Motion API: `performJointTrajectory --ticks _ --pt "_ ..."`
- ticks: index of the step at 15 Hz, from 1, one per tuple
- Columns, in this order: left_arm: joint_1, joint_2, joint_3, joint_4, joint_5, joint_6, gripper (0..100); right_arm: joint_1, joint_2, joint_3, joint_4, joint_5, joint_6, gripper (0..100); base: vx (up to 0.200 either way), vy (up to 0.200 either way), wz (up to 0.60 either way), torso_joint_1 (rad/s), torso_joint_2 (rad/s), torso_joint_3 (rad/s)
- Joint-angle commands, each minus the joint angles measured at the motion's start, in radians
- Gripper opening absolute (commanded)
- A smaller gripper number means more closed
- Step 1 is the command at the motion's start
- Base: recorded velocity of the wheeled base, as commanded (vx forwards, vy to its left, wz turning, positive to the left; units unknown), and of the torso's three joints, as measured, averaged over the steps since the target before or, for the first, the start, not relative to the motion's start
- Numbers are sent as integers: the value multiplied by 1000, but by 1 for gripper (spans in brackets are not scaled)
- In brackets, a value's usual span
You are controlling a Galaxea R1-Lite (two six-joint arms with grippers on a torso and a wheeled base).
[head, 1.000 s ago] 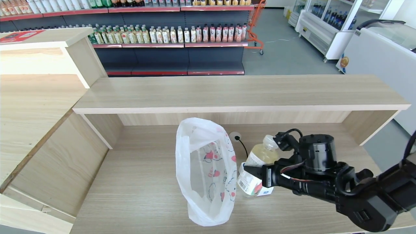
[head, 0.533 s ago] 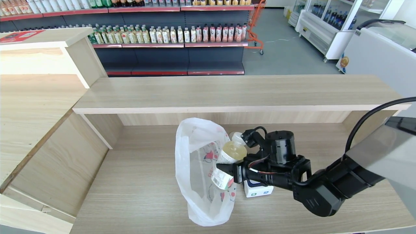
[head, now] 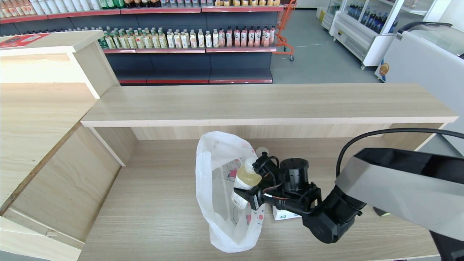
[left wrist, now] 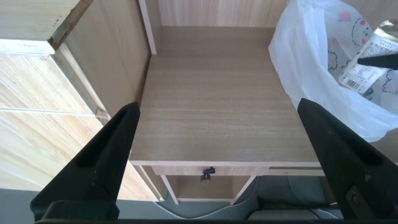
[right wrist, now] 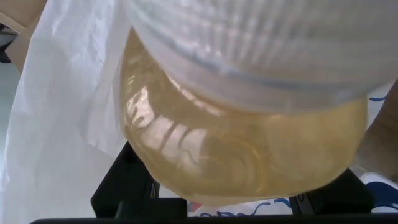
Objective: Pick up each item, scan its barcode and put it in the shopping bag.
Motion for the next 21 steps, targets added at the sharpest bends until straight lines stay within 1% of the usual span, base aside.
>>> performJointTrajectory --ticks 1,4,5,8,10,12,13,16,18,21 --pt "1 0 0 0 -1 0 100 7 137 -54 -71 0 -62 0 0 0 0 0 0 0" --pt "1 0 0 0 1 0 100 16 175 -76 -108 0 -99 0 0 0 0 0 0 0" --pt "1 0 0 0 -1 0 100 18 175 -76 -108 0 -99 100 0 0 0 0 0 0" --pt "1 0 0 0 -1 0 100 18 163 -73 -113 -2 -78 100 0 0 0 0 0 0" --pt "1 0 0 0 -1 0 100 16 108 -60 -103 0 7 100 0 0 0 0 0 0" --pt "1 0 0 0 -1 0 100 16 57 -36 -99 0 105 100 0 0 0 0 0 0" --pt "1 0 0 0 1 0 100 12 -4 0 -80 0 205 100 0 0 0 0 0 0" --pt "1 0 0 0 -1 0 100 -8 -152 49 50 -2 390 100 0 0 0 0 0 0" --pt "1 0 0 0 1 0 100 -27 -219 92 85 -2 455 100 0 0 0 0 0 0" --pt "1 0 0 0 -1 0 100 -53 -322 179 101 -2 468 100 0 0 0 0 0 0"
